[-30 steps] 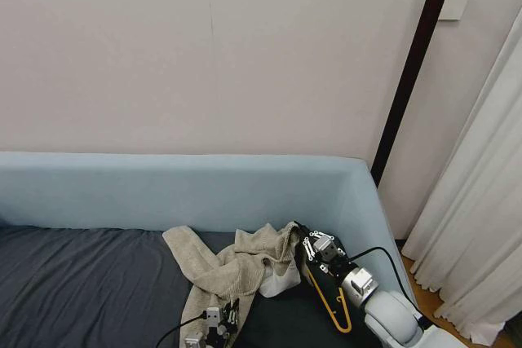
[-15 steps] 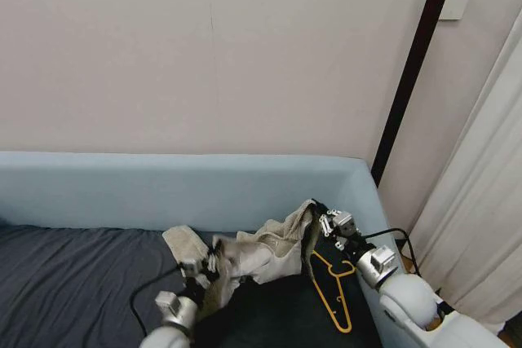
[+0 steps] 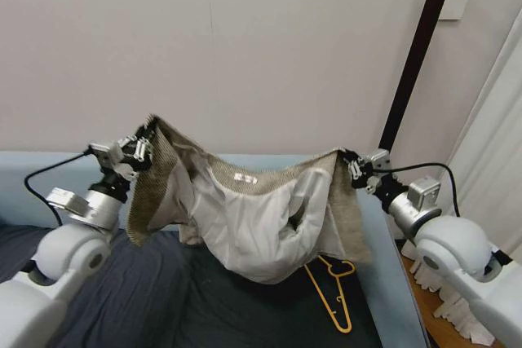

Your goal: Pick up the clothes from the sofa and hang them on the clothes hanger.

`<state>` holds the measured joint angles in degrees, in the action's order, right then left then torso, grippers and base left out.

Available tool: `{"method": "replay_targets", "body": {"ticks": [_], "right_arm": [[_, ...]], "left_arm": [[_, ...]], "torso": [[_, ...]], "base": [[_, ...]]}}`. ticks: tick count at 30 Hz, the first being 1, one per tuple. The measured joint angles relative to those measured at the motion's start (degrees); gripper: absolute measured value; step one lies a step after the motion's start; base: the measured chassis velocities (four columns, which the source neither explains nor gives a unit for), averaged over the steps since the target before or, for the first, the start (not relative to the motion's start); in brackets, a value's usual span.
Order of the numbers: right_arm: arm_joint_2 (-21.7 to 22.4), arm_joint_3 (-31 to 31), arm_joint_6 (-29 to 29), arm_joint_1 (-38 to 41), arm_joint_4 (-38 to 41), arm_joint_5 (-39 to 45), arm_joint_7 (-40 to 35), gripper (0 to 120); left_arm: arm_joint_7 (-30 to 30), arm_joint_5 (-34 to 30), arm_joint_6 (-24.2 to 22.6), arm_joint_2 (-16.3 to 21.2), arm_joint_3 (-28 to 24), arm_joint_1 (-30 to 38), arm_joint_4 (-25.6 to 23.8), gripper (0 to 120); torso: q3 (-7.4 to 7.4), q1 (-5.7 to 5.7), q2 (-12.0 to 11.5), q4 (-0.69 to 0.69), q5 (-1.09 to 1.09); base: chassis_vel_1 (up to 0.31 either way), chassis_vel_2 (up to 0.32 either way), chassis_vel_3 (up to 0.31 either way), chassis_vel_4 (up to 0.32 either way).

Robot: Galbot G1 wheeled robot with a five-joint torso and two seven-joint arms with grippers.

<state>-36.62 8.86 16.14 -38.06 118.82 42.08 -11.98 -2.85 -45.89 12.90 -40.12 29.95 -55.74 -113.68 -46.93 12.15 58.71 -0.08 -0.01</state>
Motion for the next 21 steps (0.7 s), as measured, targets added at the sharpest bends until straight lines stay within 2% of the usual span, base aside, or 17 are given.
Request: {"method": "replay_targets", "body": {"ticks": [2, 4, 5, 8, 10, 12, 21], "right_arm": [[0.8, 0.1, 3.7, -2.6, 2.1, -3.6, -2.3, 0], [0.9, -0.2, 4.3, -3.4, 2.3, -4.5, -2.9, 0], [0.9, -1.2, 5.6, -6.1, 2.8, -7.1, -4.4, 0], [-0.4, -3.0, 8.0, -11.8, 3.2, -11.5, -7.0, 0], [-0.5, -3.2, 8.2, -12.1, 3.2, -11.7, -7.2, 0], [-1.8, -4.3, 9.8, -13.6, 2.9, -12.3, -9.3, 0], [-3.9, -5.3, 12.9, -16.0, 2.9, -12.3, -13.9, 0]], "left_arm": [[-0.1, 4.4, -0.6, -1.4, 0.6, -5.4, -0.8, 0], [-0.1, 5.8, -0.8, -1.9, 0.2, -6.7, -0.8, 0], [-0.4, 10.1, -1.1, -3.7, -1.2, -10.6, -0.6, 0], [-0.5, 17.3, -1.5, -7.6, -4.0, -15.8, 0.9, 0], [-0.5, 17.7, -1.5, -7.9, -4.2, -16.0, 1.0, 0], [-0.7, 20.4, -2.3, -9.8, -5.3, -16.6, 2.5, 0], [-3.7, 24.5, -4.3, -11.3, -3.9, -16.2, 3.4, 0]], "torso": [[0.01, -0.01, 0.0, 0.01, 0.02], [0.00, -0.01, 0.0, 0.00, 0.00], [0.00, 0.00, 0.0, -0.01, -0.02], [-0.01, -0.01, 0.0, 0.00, 0.00], [-0.01, -0.01, 0.0, 0.00, 0.00], [-0.01, -0.01, 0.0, -0.01, 0.01], [-0.01, 0.00, 0.0, -0.01, 0.01]], "base": [[0.000, 0.000, 0.000, 0.000], [0.000, 0.000, 0.000, 0.000], [0.000, 0.000, 0.000, 0.000], [0.000, 0.000, 0.000, 0.000], [0.000, 0.000, 0.000, 0.000], [0.000, 0.000, 0.000, 0.000], [0.000, 0.000, 0.000, 0.000]]}}
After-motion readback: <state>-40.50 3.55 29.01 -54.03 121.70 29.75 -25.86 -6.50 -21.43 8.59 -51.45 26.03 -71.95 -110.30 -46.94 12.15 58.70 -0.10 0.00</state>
